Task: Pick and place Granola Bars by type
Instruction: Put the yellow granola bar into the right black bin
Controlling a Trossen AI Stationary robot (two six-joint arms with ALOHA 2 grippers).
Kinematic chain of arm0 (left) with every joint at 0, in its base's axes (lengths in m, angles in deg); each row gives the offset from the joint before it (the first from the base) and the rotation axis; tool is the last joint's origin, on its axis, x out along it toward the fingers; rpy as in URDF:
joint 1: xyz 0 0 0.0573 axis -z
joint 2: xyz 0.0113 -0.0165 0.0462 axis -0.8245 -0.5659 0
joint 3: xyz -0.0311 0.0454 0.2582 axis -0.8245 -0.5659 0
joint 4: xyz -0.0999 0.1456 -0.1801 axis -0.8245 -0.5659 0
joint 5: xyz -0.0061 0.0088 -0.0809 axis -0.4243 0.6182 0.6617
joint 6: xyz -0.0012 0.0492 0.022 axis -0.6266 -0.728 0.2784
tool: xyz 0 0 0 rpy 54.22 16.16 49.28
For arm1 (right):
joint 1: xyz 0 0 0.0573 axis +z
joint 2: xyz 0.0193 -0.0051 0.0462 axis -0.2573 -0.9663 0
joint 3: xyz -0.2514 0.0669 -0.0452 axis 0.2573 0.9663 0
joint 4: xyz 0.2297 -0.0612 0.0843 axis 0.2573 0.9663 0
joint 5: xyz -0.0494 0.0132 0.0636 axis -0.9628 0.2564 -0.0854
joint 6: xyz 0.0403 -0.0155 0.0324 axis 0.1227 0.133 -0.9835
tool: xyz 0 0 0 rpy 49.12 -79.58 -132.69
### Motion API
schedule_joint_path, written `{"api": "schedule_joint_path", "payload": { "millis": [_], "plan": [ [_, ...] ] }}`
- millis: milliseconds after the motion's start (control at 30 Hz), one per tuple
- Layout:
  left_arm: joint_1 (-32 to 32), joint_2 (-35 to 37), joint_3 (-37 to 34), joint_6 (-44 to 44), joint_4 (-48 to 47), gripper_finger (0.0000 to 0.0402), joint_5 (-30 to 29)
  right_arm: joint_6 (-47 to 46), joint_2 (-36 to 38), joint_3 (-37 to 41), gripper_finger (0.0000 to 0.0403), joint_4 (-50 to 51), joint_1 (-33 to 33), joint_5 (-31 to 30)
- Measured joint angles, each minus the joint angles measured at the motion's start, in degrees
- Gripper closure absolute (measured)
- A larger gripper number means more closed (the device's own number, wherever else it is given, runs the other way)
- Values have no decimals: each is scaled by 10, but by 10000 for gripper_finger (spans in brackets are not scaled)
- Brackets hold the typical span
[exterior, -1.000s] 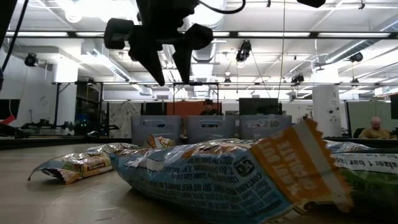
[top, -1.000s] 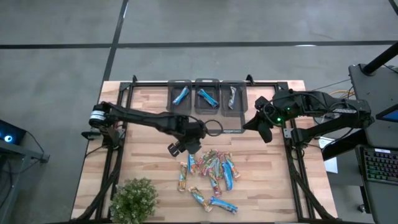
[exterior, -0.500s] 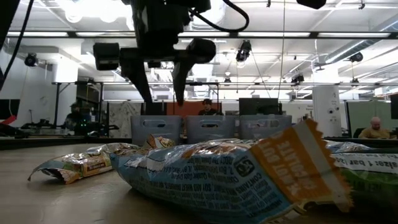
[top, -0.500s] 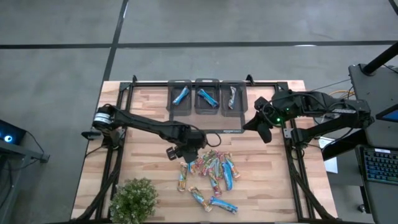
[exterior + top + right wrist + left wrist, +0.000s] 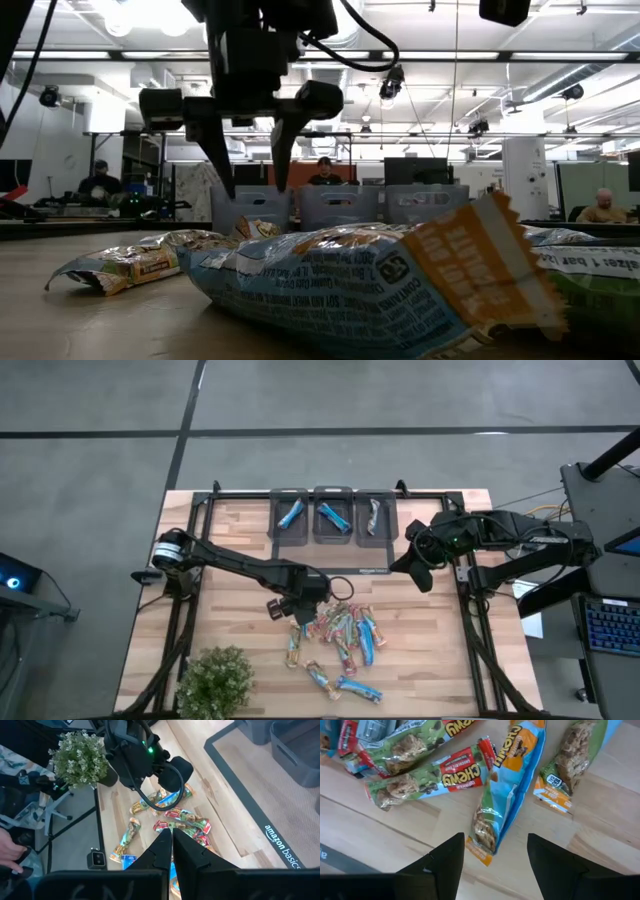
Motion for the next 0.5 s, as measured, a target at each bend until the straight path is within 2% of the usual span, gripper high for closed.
{"api": "schedule_joint_path", "payload": {
  "millis": [267,500],
  "plan": [
    [1,0,-34,0,71,202,0,0,0,0,394,-1,0,0],
    [0,0,-58,-1,85,202,0,0,0,0,394,-3,0,0]
  ]
}}
